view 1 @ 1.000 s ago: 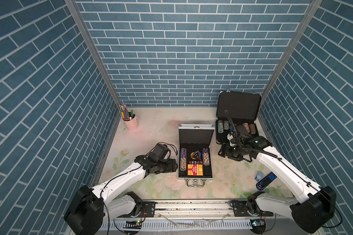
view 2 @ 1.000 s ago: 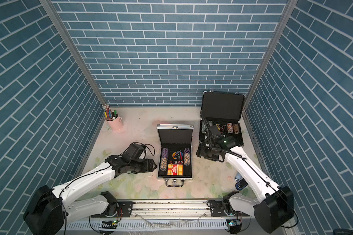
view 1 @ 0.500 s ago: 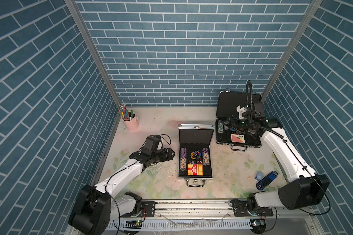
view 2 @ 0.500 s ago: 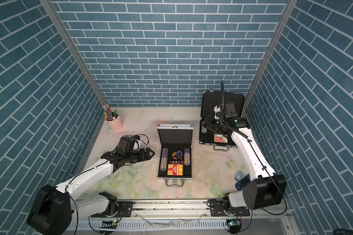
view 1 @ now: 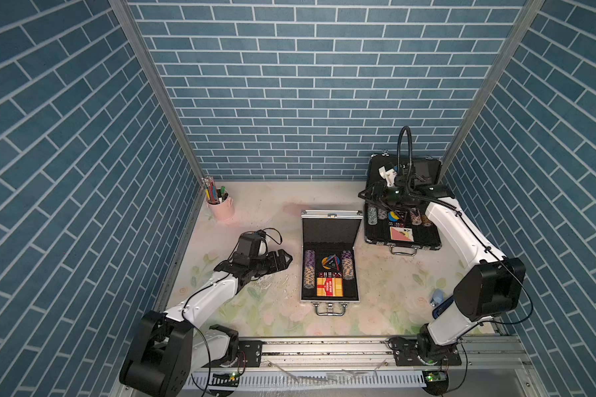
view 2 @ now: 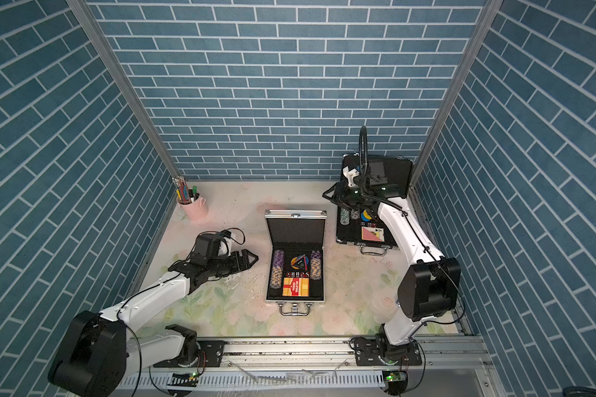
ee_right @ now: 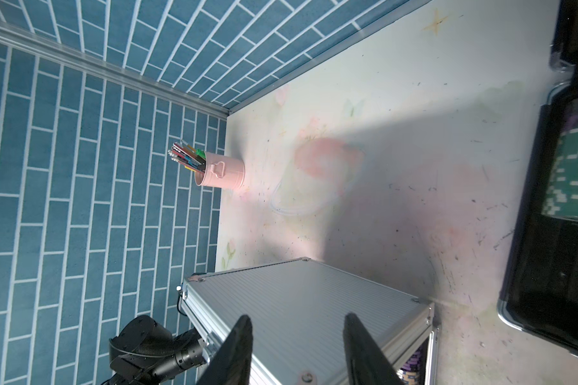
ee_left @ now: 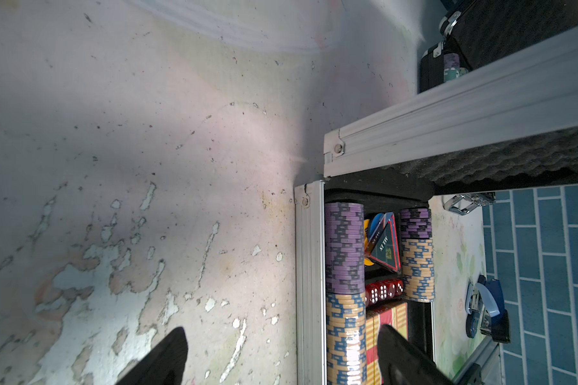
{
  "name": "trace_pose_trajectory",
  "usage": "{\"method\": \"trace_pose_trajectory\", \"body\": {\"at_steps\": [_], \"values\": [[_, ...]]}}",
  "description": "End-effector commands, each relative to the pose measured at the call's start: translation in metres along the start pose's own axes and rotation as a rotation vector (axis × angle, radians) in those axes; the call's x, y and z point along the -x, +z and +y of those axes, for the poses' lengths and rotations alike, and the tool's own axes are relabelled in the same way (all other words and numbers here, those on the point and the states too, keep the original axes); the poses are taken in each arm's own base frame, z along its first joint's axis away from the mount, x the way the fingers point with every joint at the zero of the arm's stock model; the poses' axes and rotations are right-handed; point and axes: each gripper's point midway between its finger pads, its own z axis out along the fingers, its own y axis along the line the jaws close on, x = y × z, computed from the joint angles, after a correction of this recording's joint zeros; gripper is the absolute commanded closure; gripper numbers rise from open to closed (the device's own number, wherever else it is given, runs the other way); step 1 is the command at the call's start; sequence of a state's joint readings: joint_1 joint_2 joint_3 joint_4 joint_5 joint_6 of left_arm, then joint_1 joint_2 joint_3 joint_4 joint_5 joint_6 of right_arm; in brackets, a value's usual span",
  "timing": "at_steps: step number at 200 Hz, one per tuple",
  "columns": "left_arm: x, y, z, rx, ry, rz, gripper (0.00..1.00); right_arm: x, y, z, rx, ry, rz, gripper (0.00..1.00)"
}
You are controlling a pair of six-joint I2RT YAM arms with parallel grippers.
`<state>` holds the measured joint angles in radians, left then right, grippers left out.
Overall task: Close the poker set cases
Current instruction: Close the lid of the poker set case.
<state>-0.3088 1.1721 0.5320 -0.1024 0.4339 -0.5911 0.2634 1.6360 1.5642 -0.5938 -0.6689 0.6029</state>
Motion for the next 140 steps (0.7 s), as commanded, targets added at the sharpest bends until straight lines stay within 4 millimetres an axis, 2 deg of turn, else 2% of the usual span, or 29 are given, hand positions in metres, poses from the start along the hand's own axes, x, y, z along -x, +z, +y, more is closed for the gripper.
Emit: {"method": "trace_pose_trajectory", "body": {"at_steps": [1,57,104,140], "values": [[0.001,0.0,0.001,-0.013,-0.004,-0.006,0.1,-0.014,0.005,0.012,0.053,-0.009,0.054,0.57],[0.001,-0.001,0.004,-0.002,-0.002,-0.007,0.09,-0.047,0.01,0.006,0.034,-0.007,0.128,0.59],[0.0,-0.006,0.008,0.021,-0.007,-0.015,0.09,-0.072,0.002,0.004,0.028,-0.006,0.161,0.61],[0.001,-0.014,0.014,0.045,-0.011,-0.027,0.08,-0.107,-0.001,-0.001,0.014,0.01,0.218,0.62]]}}
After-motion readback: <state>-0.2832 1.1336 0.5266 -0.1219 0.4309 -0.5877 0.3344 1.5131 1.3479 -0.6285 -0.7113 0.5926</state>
